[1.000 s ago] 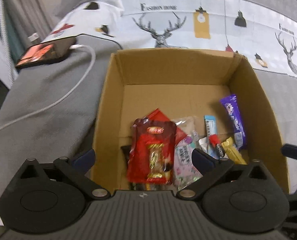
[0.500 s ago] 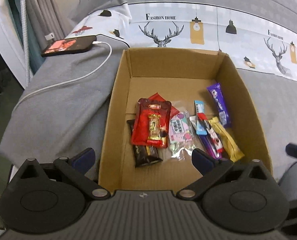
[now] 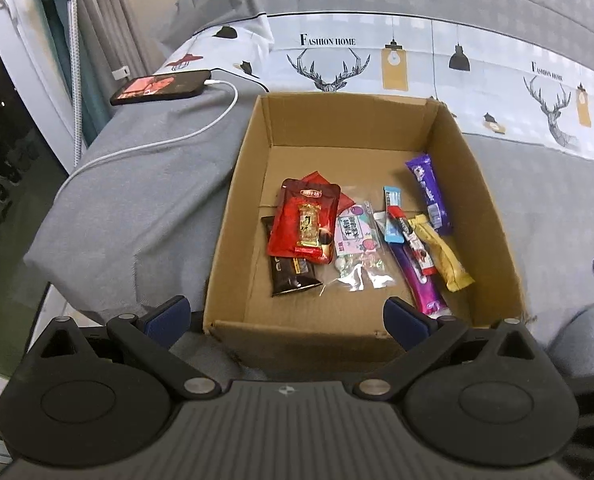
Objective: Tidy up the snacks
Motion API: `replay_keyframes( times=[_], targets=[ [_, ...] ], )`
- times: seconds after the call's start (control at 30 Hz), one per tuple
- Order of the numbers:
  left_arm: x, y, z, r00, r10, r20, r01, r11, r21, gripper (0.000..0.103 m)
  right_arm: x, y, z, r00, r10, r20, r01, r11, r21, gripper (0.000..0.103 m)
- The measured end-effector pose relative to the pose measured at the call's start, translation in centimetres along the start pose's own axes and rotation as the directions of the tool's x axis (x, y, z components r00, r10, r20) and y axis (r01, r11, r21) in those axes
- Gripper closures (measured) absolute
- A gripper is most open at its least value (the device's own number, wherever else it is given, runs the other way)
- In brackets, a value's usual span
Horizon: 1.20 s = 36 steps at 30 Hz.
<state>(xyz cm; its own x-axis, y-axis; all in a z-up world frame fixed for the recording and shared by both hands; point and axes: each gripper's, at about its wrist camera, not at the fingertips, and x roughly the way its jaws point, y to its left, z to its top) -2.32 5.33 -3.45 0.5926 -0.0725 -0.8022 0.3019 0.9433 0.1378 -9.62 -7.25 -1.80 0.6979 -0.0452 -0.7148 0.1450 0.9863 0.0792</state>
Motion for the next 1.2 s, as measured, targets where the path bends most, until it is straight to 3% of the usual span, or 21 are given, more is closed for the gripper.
replay_keyframes(
  times=[0.3,0.6,1.2],
  targets=[
    [-1.7,0.0,-1.2,0.998,0.018,0.061,-0.018,1.000,-0.008,0.000,-1.5,-0.5,-0.8,0.998,-0.018,0.055,0.016,1.000,0.024,0.000],
    [-2.0,0.1,-1.4,0.999,0.009,0.044,-0.008,1.000,-0.021,0.000,-2.0,-1.0,-1.1,0.998,-0.018,0.065,0.014,0.998,0.068,0.000],
    [-1.6,0.3,-1.7,1.000,-0.011,0.025,0.012,1.000,-0.024,0.000,-2.2,-0.1,-1.2,0.997,-0.032,0.072,0.030,0.999,0.024,0.000]
  ],
)
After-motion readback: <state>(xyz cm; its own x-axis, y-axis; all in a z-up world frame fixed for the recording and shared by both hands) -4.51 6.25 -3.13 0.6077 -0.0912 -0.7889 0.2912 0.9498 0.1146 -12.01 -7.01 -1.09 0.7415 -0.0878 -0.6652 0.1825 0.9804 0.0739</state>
